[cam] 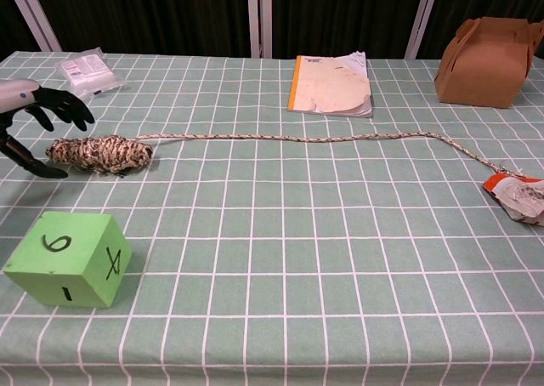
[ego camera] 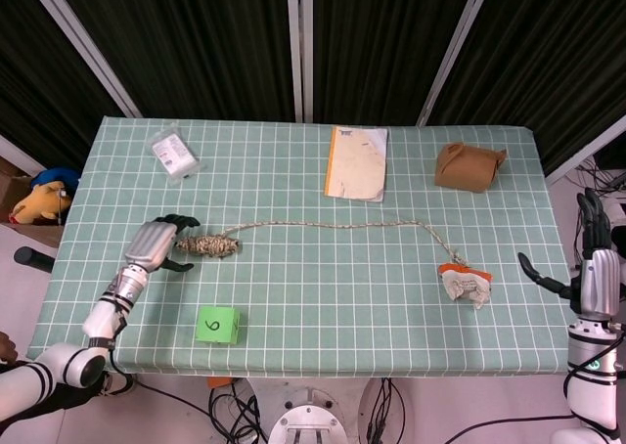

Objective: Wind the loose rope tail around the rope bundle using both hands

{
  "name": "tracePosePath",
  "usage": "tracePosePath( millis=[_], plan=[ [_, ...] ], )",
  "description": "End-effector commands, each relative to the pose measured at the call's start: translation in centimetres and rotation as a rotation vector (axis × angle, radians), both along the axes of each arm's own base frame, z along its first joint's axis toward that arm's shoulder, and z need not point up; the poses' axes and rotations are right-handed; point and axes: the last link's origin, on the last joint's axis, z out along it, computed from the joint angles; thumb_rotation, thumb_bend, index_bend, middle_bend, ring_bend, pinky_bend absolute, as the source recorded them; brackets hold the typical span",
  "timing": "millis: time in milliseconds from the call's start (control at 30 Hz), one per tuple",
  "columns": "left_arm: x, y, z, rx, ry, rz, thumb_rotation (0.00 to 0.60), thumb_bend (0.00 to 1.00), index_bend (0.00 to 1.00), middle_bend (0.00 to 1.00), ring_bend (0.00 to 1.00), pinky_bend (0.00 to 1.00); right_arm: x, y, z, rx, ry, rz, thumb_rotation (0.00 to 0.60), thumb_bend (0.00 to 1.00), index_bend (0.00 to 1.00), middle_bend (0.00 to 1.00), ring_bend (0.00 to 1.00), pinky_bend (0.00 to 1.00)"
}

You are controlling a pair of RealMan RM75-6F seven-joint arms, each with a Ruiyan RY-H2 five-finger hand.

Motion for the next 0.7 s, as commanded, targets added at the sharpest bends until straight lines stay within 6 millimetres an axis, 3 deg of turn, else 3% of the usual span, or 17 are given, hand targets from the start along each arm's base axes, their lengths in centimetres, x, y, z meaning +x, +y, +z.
tracePosePath(
  millis=[33,700],
  plan=[
    [0.01,0.17,-0.43,-0.006,-0.016,0.009,0.600,0.15,0.33,0.33,0.27,0.35,-0.26,0.00,-0.23,0.000,-0.002,-0.007,0.600,0.16,0.00,0.00,0.00,0.00],
    [0.32,1.05,-1.34,-0.021,-0.060,0.020,0.600,0.21,0.42,0.42,0.35,0.41,-0.94,-0.27,-0.97,0.025,0.001,-0.030,0.600,0.17,0.00,0.00,0.00,0.00]
  ],
)
